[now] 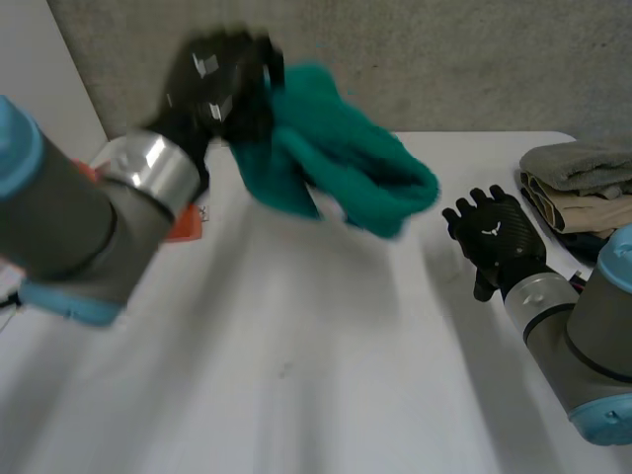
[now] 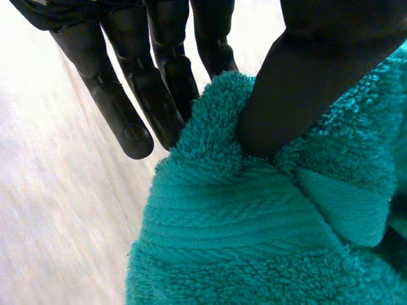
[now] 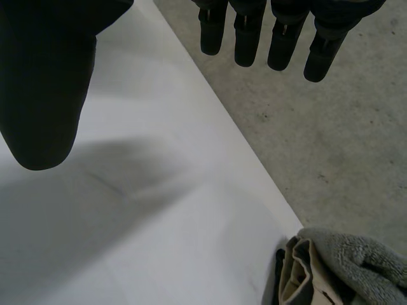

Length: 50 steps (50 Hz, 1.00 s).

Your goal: Fold the laundry.

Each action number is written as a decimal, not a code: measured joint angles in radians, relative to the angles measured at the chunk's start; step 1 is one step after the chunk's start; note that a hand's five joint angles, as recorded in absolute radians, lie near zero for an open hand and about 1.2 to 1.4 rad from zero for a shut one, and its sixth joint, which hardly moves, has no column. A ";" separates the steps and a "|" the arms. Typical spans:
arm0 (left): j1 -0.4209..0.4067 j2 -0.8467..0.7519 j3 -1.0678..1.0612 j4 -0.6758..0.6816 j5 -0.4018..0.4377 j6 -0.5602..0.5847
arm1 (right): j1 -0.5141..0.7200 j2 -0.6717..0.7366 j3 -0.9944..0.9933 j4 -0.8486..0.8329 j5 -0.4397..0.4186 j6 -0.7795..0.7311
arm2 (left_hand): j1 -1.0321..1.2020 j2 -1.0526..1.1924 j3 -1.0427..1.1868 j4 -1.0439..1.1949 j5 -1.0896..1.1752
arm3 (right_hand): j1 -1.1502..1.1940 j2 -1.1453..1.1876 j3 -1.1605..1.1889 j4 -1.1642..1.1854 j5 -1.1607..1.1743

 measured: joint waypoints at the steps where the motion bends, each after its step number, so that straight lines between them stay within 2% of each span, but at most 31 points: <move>1: -0.008 -0.010 -0.036 -0.016 0.000 -0.003 | -0.003 -0.002 -0.001 0.001 0.000 0.004 | -0.046 -0.080 -0.081 -0.070 -0.049 | 0.000 0.000 0.000 0.000 0.000; 3: -0.020 -0.038 -0.084 -0.039 0.000 0.004 | -0.007 -0.005 -0.005 0.003 0.001 0.014 | -0.194 -0.260 -0.256 -0.267 -0.212 | 0.000 0.000 0.000 0.000 0.000; 4: -0.024 -0.050 -0.095 -0.046 0.000 0.009 | -0.008 -0.005 -0.005 0.004 0.001 0.016 | -0.194 -0.260 -0.256 -0.267 -0.212 | 0.000 0.000 0.000 0.000 0.000; 9: -0.045 -0.167 -0.153 -0.115 -0.004 0.103 | -0.018 -0.013 -0.026 0.039 0.014 0.072 | -0.662 -0.734 -0.733 -0.755 -0.690 | 0.000 0.000 0.000 0.000 0.000; 10: -0.046 -0.177 -0.155 -0.127 -0.005 0.117 | -0.019 -0.013 -0.029 0.045 0.016 0.079 | -0.693 -0.772 -0.771 -0.795 -0.729 | 0.000 0.000 0.000 0.000 0.000; 15: -0.034 -0.148 -0.166 -0.208 -0.028 0.177 | -0.021 -0.026 -0.057 0.131 0.024 0.137 | -0.759 -0.869 -0.868 -0.887 -0.829 | 0.000 0.000 0.000 0.000 0.000; 19: -0.008 -0.075 -0.185 -0.239 -0.052 0.176 | -0.017 -0.037 -0.080 0.218 0.023 0.175 | -0.776 -0.886 -0.883 -0.900 -0.843 | 0.000 0.000 0.000 0.000 0.000; 23: 0.026 0.006 -0.221 -0.249 -0.073 0.159 | 0.002 -0.044 -0.120 0.382 0.011 0.241 | -0.776 -0.886 -0.883 -0.900 -0.843 | -0.008 -0.016 -0.008 -0.017 -0.001; 27: 0.043 0.008 -0.235 -0.250 -0.059 0.151 | 0.024 -0.030 -0.157 0.531 -0.020 0.297 | -0.776 -0.886 -0.883 -0.900 -0.843 | -0.025 -0.034 -0.029 -0.038 -0.001; 31: 0.046 -0.065 -0.213 -0.279 -0.010 0.151 | 0.052 0.022 -0.203 0.666 -0.063 0.333 | -0.776 -0.886 -0.883 -0.900 -0.843 | -0.025 -0.034 -0.029 -0.038 -0.001; 35: 0.024 -0.154 -0.159 -0.332 0.019 0.157 | 0.073 0.075 -0.231 0.692 -0.062 0.324 | -0.740 -0.849 -0.849 -0.860 -0.787 | -0.025 -0.033 -0.029 -0.038 -0.001; 37: 0.007 -0.203 -0.118 -0.361 0.021 0.164 | 0.086 0.102 -0.240 0.683 -0.046 0.308 | -0.601 -0.728 -0.726 -0.736 -0.664 | -0.022 -0.030 -0.024 -0.033 0.002; 38: 0.002 -0.217 -0.105 -0.369 0.019 0.167 | 0.090 0.107 -0.242 0.680 -0.041 0.303 | -0.601 -0.728 -0.726 -0.736 -0.664 | -0.017 -0.022 -0.014 -0.026 0.009; 39: -0.012 -0.250 -0.067 -0.388 0.013 0.175 | 0.102 0.126 -0.248 0.665 -0.021 0.285 | -0.372 -0.505 -0.524 -0.533 -0.465 | 0.041 0.050 0.056 0.045 0.075; 40: -0.019 -0.267 -0.046 -0.398 0.009 0.181 | 0.107 0.133 -0.250 0.657 -0.011 0.277 | -0.240 -0.391 -0.393 -0.402 -0.339 | 0.134 0.147 0.152 0.121 0.152; 41: -0.025 -0.283 -0.023 -0.406 0.005 0.187 | 0.113 0.139 -0.253 0.647 -0.001 0.268 | -0.240 -0.391 -0.393 -0.402 -0.339 | 0.229 0.250 0.250 0.237 0.245; 42: -0.025 -0.283 -0.023 -0.406 0.005 0.187 | 0.113 0.139 -0.253 0.647 -0.001 0.268 | -0.240 -0.391 -0.393 -0.402 -0.339 | 0.229 0.250 0.250 0.237 0.245; 43: -0.041 -0.320 0.037 -0.426 -0.009 0.207 | 0.128 0.155 -0.264 0.611 0.034 0.241 | 0.039 -0.076 -0.079 -0.093 -0.039 | 0.323 0.357 0.353 0.338 0.363; 44: -0.047 -0.332 0.064 -0.434 -0.016 0.217 | 0.134 0.159 -0.269 0.593 0.048 0.231 | 0.052 -0.042 -0.051 -0.056 -0.008 | 0.610 0.719 0.712 0.700 0.701; 45: -0.053 -0.343 0.106 -0.440 -0.029 0.236 | 0.141 0.160 -0.280 0.556 0.069 0.218 | 0.052 -0.006 -0.010 -0.013 0.008 | 0.724 0.846 0.850 0.844 0.823; 50: -0.062 -0.337 0.230 -0.441 -0.082 0.300 | 0.149 0.134 -0.321 0.400 0.115 0.188 | 0.052 0.004 0.000 -0.004 0.008 | 0.768 0.892 0.916 0.943 0.874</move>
